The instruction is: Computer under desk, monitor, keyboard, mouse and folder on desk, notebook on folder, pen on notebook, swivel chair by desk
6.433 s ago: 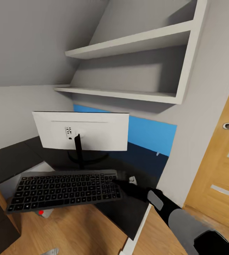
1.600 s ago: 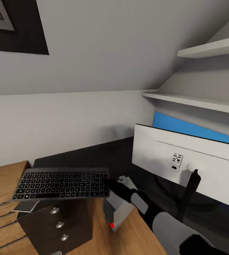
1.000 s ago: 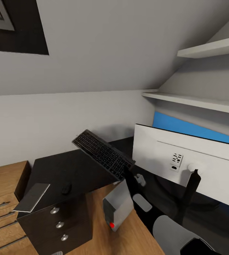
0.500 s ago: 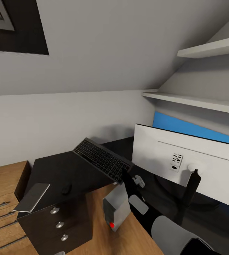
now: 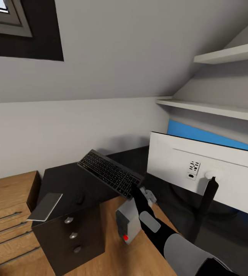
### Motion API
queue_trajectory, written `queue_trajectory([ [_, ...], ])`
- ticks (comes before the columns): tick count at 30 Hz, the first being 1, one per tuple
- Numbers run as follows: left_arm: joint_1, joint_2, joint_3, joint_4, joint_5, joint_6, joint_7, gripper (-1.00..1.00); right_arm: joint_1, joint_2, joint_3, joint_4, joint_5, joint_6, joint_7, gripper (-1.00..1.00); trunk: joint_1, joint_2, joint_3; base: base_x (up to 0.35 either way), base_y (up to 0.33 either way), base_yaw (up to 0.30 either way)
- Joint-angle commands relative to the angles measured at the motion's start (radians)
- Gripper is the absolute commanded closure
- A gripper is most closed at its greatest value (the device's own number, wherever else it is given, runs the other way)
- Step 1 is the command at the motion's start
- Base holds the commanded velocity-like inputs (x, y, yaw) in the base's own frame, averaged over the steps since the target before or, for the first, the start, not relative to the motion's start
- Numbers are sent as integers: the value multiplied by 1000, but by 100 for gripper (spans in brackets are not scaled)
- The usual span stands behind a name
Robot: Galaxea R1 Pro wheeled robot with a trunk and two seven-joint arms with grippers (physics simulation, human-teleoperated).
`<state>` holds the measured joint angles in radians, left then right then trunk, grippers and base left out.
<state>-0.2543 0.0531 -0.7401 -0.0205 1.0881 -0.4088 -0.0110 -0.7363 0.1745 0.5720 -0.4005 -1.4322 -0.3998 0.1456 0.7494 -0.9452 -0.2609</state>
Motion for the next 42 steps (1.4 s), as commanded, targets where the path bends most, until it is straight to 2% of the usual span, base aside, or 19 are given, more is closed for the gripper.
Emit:
queue_trajectory([
  [1,0,0,-8,-1,10,-3,-1,-100,-2,0,6,2,-10,-6,5,100,0,-1,-1,-223,256,0],
  [13,1,-1,-9,-1,10,-10,2,-100,-2,0,5,5,-14,4,2,100,0,-1,-5,-37,48,0],
  [21,1,-1,-9,-2,10,-20,1,-100,5,0,-2,4,-20,180,1,100,0,-1,-5,0,0,0],
  [24,1,-2,-9,-2,10,-21,6,-100,6,0,-4,3,-71,211,1,100,0,-1,-5,0,0,0],
  [29,1,-2,-7,-3,13,-21,9,-100,6,0,-5,3,-215,219,4,100,15,-29,-18,0,0,0],
  [32,1,-8,-7,-3,13,-20,9,-100,6,0,-5,3,-245,219,5,100,27,-50,-27,0,0,0],
  [37,1,-21,-7,-3,13,-20,11,-100,6,0,-6,2,-270,219,4,100,46,-85,-43,0,0,0],
  [42,1,-30,-6,-3,14,-21,12,-100,6,0,-6,3,-327,220,5,100,65,-120,-58,0,0,0],
])
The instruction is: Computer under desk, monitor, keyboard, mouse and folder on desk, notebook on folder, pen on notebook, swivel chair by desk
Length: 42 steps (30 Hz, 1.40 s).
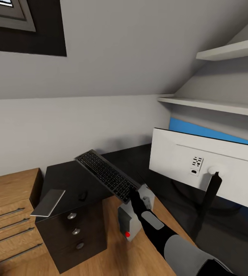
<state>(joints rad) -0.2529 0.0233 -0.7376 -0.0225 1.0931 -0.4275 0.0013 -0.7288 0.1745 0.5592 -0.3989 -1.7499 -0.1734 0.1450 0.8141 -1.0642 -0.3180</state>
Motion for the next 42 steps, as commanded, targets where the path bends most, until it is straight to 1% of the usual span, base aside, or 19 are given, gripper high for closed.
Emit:
queue_trajectory([
  [1,0,-1,-8,-1,9,-2,0,-100,-1,0,7,1,-11,-6,5,100,4,-8,-4,0,0,0],
  [11,0,-5,-5,-1,10,-3,1,-100,-1,0,7,2,-17,-6,6,100,42,-78,-36,0,0,0],
  [13,0,-4,-3,-1,10,-23,2,-100,-1,0,6,4,-16,-7,5,100,50,-92,-42,0,0,0],
  [16,0,-4,-2,-1,13,-76,3,-100,-1,0,6,4,-14,-8,5,100,61,-113,-51,0,0,0],
  [20,0,-4,-2,0,13,-115,8,-100,-1,0,7,5,-13,-10,5,100,77,-141,-64,0,0,0],
  [26,0,-8,-4,0,12,-133,74,-100,-1,0,7,4,-12,-12,6,100,100,-183,-83,0,0,0],
  [30,0,-12,-5,0,11,-135,84,-100,-1,0,8,3,-9,-13,3,100,115,-211,-95,0,0,0],
  [33,0,-14,-5,0,11,-135,87,-100,-1,0,10,-1,-7,-37,-16,100,127,-232,-105,0,0,0],
  [35,0,-15,-5,-1,11,-135,87,-100,-1,0,11,-5,-7,-67,-43,100,134,-246,-111,0,0,0],
  [36,0,-15,-5,-1,11,-135,87,-100,-1,0,13,-7,-7,-91,-71,100,138,-253,-114,0,0,0],
  [37,0,-15,-5,-1,11,-135,88,-100,-1,0,15,-12,-7,-136,-129,100,142,-260,-117,0,0,0],
  [38,0,-15,-5,0,11,-135,88,-100,-1,0,16,-20,-7,-170,-171,100,146,-267,-120,0,0,0],
  [39,0,-16,-5,0,11,-135,88,-100,-1,0,16,-26,-7,-187,-191,100,150,-274,-123,0,0,0],
  [40,0,-16,-5,0,11,-134,88,-100,-1,0,17,-64,-6,-232,-244,100,153,-281,-127,0,0,0],
  [41,0,-18,-5,0,11,-134,88,-100,-1,0,17,-101,-5,-252,-271,100,157,-288,-130,0,0,0],
  [42,0,-19,-5,0,11,-134,88,-100,-1,0,17,-120,-4,-260,-283,100,161,-295,-133,0,0,0],
])
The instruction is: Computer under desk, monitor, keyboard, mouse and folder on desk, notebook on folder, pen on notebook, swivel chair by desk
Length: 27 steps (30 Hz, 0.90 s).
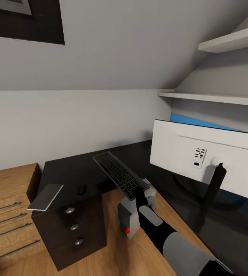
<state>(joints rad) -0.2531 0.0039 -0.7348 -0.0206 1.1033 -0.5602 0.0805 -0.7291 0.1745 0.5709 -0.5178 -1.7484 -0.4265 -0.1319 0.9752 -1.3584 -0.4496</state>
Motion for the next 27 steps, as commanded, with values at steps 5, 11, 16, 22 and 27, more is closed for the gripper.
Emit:
queue_trajectory([
  [5,0,-9,-8,-1,1,-1,7,-100,-2,0,7,-97,18,-35,-123,100,19,-36,-17,0,0,0],
  [11,0,-10,-8,-2,1,-1,7,-100,-4,0,10,-145,38,-41,-284,100,42,-78,-36,0,0,0],
  [16,0,-10,-8,-1,1,0,7,-100,-4,0,22,-146,67,-66,-297,100,58,-106,-48,0,0,0],
  [22,0,-10,-8,-1,1,2,5,-100,-4,0,77,-139,142,-122,-299,100,58,-106,-48,0,0,0],
  [27,0,-6,-6,-1,1,2,5,-100,-4,0,89,-136,158,-136,-300,100,58,-106,-48,0,0,0],
])
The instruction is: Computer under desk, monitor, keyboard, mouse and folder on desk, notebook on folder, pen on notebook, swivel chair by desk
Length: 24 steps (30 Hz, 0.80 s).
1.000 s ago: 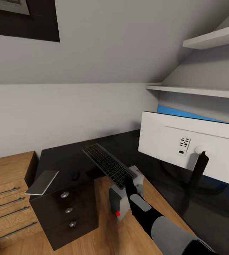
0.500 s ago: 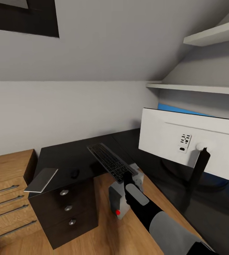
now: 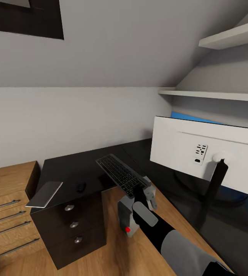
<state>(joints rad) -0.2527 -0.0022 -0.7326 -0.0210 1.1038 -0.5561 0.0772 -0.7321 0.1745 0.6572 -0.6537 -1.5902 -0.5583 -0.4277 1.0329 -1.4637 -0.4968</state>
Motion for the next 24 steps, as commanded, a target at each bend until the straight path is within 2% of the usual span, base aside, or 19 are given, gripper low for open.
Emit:
queue_trajectory([
  [1,0,0,-9,-1,1,-2,8,-100,-1,0,3,0,0,-4,-4,100,0,-1,-1,0,0,0],
  [17,1,1,-8,-1,1,-2,8,-100,-1,0,1,43,-2,2,-5,100,0,-1,-1,126,14,0],
  [24,1,1,-8,-1,1,-3,7,-100,-1,0,1,43,-4,4,-5,100,0,-1,-1,26,1,0],
])
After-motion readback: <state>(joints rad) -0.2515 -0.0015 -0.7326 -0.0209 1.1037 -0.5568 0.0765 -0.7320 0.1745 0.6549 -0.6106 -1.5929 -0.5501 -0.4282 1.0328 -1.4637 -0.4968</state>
